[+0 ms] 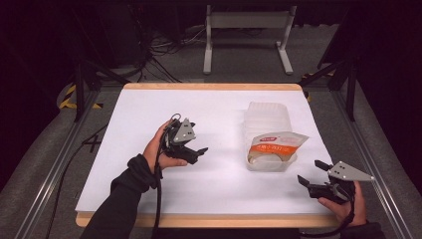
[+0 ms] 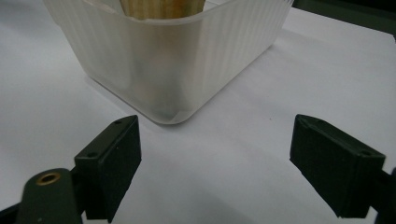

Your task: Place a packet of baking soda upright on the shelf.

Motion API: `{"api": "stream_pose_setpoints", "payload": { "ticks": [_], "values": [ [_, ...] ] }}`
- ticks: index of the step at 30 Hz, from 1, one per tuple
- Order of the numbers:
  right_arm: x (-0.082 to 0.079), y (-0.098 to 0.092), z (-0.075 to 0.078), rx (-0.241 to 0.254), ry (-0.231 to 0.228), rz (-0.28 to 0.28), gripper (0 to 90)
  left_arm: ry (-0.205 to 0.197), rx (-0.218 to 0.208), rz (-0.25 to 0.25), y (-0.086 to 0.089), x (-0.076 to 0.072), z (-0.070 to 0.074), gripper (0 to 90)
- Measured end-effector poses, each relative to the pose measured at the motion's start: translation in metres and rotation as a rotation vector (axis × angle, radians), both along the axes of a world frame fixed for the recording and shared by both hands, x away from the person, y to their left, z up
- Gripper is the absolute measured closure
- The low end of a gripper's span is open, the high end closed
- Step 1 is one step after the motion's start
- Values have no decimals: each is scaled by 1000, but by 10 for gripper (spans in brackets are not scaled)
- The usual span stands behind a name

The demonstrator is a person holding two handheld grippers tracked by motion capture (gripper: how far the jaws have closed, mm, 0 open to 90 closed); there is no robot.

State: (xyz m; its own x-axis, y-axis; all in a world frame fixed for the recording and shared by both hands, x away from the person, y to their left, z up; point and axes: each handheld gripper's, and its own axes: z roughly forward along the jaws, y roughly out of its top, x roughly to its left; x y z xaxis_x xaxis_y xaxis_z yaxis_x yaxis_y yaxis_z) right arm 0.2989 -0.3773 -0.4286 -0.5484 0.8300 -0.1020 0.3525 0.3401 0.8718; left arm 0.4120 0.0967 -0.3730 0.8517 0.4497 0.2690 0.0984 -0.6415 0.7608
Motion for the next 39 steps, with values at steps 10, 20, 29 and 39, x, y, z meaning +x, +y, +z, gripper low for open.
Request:
{"api": "stream_pose_setpoints", "payload": {
  "ticks": [10,20,29,39],
  "values": [
    [1,1,-2,1,2,8,169,29,8,65,39,-9,-17,104],
    [2,1,-2,1,-3,3,159,44,21,140,78,-21,-38,114],
    [5,2,-4,7,-3,19,145,55,13,192,114,-35,-47,112],
    [9,4,-3,-12,-11,18,143,78,-67,259,149,-50,-55,105]
  ]
}}
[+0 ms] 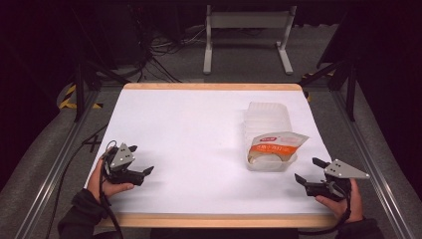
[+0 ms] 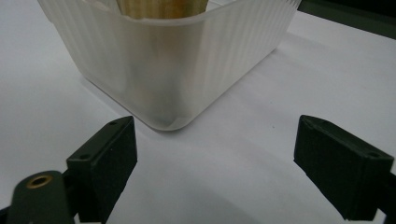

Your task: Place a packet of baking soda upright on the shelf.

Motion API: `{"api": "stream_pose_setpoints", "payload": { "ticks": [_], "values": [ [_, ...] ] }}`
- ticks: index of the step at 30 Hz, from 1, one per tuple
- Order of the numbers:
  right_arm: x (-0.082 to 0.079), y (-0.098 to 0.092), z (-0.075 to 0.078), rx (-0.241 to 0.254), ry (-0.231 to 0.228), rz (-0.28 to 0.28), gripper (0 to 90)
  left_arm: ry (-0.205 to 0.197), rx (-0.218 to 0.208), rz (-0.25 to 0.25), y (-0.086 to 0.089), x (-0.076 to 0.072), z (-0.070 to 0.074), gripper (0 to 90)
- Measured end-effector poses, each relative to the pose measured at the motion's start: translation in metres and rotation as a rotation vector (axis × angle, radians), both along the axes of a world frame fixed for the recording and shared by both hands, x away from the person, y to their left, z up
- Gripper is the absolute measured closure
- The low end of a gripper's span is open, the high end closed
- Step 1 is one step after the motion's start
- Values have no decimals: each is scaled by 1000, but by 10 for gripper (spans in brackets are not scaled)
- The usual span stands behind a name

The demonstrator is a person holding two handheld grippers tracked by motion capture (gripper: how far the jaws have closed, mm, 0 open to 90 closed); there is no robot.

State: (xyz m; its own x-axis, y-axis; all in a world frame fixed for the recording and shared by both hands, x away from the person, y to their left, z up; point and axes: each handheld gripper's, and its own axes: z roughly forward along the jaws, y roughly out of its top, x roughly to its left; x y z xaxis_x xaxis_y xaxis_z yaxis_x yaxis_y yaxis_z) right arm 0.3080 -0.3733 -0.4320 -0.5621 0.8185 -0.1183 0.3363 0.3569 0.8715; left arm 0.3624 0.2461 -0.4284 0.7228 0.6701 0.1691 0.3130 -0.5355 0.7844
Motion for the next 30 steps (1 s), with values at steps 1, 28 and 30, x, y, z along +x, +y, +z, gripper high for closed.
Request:
{"api": "stream_pose_setpoints", "payload": {
  "ticks": [1,28,30],
  "values": [
    [0,0,0,-2,-1,-1,143,3,-7,6,3,-2,-1,104],
    [13,-5,2,40,-38,-36,142,3,-242,136,63,-39,-16,98],
    [13,-6,3,40,-42,-45,143,-3,-261,147,65,-39,-15,98]
  ]
}}
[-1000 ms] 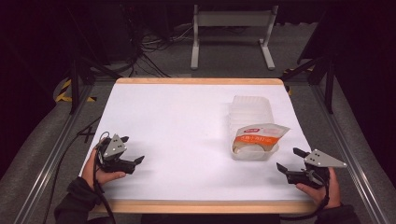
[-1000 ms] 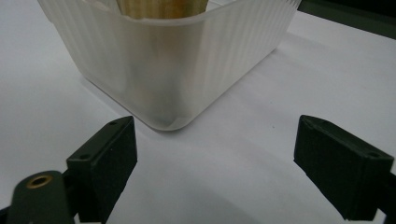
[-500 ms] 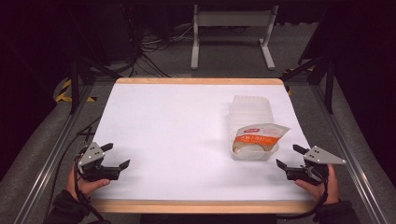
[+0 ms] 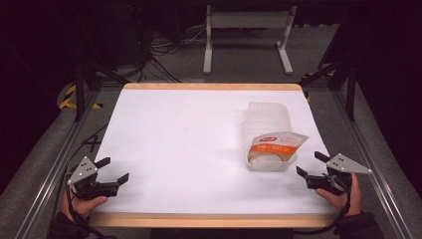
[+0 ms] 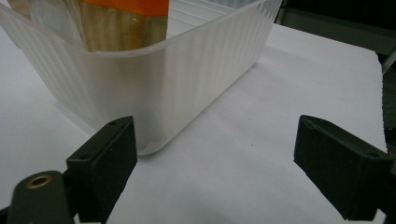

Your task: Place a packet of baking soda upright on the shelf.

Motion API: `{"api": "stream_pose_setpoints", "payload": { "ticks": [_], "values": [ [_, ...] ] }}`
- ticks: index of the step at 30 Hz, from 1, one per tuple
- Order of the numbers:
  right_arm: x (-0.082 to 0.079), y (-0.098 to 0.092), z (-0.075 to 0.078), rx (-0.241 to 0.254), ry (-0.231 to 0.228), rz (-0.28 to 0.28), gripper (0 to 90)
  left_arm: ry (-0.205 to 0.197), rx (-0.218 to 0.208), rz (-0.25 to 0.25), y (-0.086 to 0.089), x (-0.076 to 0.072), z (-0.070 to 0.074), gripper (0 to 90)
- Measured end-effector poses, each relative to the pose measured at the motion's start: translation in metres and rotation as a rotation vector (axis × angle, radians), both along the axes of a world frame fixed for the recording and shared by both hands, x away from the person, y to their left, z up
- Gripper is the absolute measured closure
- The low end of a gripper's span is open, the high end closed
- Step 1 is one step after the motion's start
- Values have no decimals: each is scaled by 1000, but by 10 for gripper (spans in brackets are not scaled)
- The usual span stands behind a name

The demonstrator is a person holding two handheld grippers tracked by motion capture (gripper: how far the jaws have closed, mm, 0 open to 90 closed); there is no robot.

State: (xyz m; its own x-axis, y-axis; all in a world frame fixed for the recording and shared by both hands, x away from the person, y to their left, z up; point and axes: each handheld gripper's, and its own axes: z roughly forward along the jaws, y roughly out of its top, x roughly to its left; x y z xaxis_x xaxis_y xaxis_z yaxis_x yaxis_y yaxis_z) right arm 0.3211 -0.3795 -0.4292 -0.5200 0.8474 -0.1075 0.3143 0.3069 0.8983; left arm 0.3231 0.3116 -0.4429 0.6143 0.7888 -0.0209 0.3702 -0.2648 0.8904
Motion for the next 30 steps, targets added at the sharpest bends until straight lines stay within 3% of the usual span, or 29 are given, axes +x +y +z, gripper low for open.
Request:
{"api": "stream_pose_setpoints", "payload": {
  "ticks": [10,30],
  "values": [
    [-1,0,1,-5,2,-15,142,-3,5,-26,-7,1,1,95],
    [1,1,-3,-17,31,-19,142,11,35,-23,-16,5,-1,90]
  ]
}}
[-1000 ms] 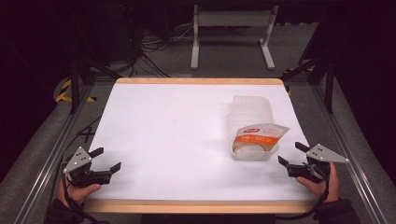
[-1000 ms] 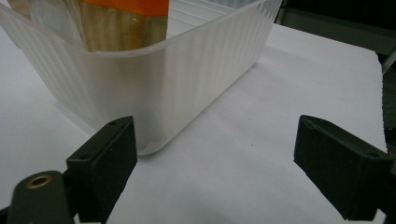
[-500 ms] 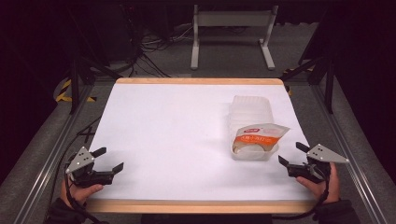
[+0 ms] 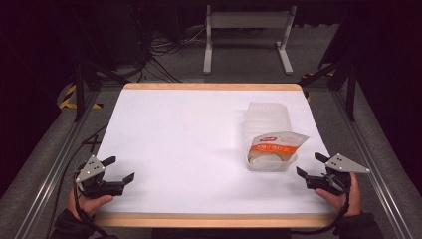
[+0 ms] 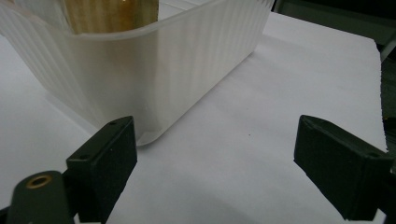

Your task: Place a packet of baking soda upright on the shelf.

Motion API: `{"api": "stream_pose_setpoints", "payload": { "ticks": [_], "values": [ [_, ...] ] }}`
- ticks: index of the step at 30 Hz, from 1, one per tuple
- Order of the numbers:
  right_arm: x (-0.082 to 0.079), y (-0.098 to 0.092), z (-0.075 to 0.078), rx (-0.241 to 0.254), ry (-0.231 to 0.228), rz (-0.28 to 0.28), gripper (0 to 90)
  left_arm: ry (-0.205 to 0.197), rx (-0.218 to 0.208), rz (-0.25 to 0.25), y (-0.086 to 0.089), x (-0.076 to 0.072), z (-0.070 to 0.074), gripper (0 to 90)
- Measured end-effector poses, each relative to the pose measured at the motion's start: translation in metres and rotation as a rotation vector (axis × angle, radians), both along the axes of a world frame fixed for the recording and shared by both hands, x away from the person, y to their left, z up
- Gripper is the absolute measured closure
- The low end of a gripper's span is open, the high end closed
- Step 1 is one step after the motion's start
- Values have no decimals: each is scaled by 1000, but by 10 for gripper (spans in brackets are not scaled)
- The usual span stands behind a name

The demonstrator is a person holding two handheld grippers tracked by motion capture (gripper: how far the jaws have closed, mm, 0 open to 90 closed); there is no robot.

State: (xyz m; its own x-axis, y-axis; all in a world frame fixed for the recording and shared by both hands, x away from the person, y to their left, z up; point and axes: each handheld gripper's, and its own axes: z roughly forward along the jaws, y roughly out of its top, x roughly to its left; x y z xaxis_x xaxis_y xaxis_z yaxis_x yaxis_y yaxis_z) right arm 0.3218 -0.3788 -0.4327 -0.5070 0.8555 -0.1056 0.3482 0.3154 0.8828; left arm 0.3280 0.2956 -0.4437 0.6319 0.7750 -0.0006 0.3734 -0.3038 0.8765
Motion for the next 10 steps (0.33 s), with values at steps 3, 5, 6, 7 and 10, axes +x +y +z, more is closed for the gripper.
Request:
{"api": "stream_pose_setpoints", "payload": {
  "ticks": [3,5,6,7,10],
  "values": [
    [-1,0,-1,-6,4,0,141,-5,12,-3,-2,1,0,90],
    [-1,0,-1,-9,8,-2,141,-7,13,-6,-3,2,1,89],
    [-1,0,-1,-10,10,-3,141,-7,12,-6,-4,2,1,89],
    [-1,0,-2,-8,12,-5,141,-6,16,-8,-4,2,1,89],
    [0,-1,-2,-7,17,-10,136,-3,17,-8,-6,3,1,88]
  ]
}}
